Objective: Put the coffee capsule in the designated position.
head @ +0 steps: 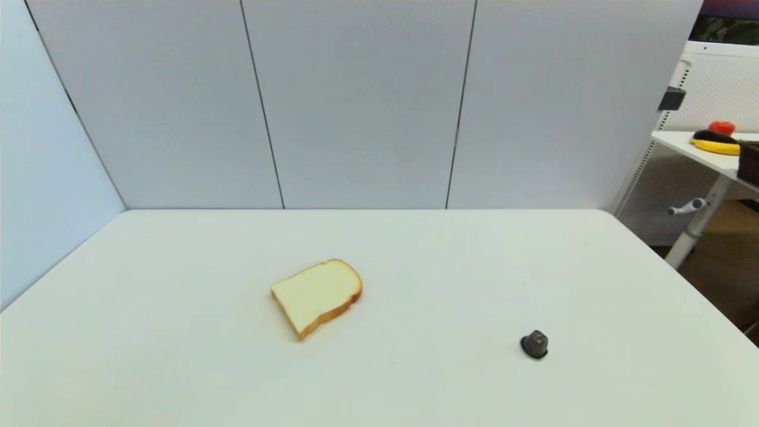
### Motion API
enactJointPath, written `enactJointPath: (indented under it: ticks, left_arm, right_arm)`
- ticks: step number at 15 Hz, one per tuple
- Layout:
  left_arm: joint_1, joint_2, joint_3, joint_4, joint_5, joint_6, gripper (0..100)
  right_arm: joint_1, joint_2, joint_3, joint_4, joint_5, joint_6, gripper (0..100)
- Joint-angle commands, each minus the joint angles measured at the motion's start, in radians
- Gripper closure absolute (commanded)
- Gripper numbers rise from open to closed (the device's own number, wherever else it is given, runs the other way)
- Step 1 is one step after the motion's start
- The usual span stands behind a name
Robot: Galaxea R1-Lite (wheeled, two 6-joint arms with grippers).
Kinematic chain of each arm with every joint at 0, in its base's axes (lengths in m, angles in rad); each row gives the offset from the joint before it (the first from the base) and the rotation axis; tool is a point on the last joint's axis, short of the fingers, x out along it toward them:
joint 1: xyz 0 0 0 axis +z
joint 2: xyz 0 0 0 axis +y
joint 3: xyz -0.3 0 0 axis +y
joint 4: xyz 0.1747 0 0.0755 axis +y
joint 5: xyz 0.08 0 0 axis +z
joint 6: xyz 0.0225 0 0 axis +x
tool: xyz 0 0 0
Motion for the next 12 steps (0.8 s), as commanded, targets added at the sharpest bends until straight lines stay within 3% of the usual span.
enactJointPath:
  ticks: [1, 4, 9, 11, 12]
  left_arm:
    - [0.000, 0.001, 0.000, -0.002, 0.000, -0.001, 0]
    - [0.000, 0.001, 0.000, 0.000, 0.000, -0.001, 0]
    - [0.000, 0.001, 0.000, 0.000, 0.000, -0.001, 0]
    - [0.000, 0.001, 0.000, -0.002, 0.001, -0.001, 0]
    - [0.000, 0.001, 0.000, 0.000, 0.001, -0.001, 0]
  right_arm:
    - [0.002, 0.140, -0.007, 0.002, 0.021, -0.052, 0]
    - [0.055, 0.293, -0.121, 0.000, 0.144, -0.052, 0]
    - [0.174, 0.663, -0.336, -0.003, 0.239, -0.056, 0]
    - [0.184, 0.795, -0.362, -0.044, 0.303, -0.066, 0]
    - [0.184, 0.874, -0.362, -0.090, 0.361, -0.083, 0]
